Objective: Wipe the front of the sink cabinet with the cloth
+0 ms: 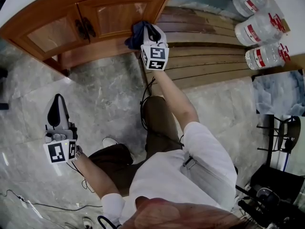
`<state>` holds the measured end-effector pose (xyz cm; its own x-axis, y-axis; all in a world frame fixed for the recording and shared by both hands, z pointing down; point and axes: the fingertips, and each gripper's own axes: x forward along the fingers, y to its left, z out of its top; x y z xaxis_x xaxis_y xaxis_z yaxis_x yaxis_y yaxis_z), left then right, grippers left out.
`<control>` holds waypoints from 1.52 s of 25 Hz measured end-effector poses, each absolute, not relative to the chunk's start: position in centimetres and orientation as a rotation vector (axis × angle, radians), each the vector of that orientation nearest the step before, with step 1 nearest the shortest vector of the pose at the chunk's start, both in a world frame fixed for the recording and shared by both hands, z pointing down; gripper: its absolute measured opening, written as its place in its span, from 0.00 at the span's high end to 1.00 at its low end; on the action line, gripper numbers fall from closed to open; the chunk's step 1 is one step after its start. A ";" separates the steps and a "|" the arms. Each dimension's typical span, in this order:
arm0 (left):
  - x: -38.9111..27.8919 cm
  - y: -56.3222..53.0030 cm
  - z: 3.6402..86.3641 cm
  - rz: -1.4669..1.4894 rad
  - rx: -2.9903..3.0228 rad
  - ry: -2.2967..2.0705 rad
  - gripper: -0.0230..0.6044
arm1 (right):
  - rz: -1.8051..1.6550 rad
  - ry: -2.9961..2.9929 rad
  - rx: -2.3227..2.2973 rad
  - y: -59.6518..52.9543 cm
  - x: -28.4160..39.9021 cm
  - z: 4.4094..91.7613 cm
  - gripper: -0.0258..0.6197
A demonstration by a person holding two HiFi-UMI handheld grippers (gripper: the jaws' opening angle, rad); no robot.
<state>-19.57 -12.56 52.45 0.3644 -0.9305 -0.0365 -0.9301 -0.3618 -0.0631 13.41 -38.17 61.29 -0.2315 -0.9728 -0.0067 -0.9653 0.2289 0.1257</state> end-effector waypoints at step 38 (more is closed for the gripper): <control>-19.2 -10.2 10.7 0.032 -2.633 1.875 0.96 | -0.052 -2.678 1.431 -23.5 11.0 10.4 0.89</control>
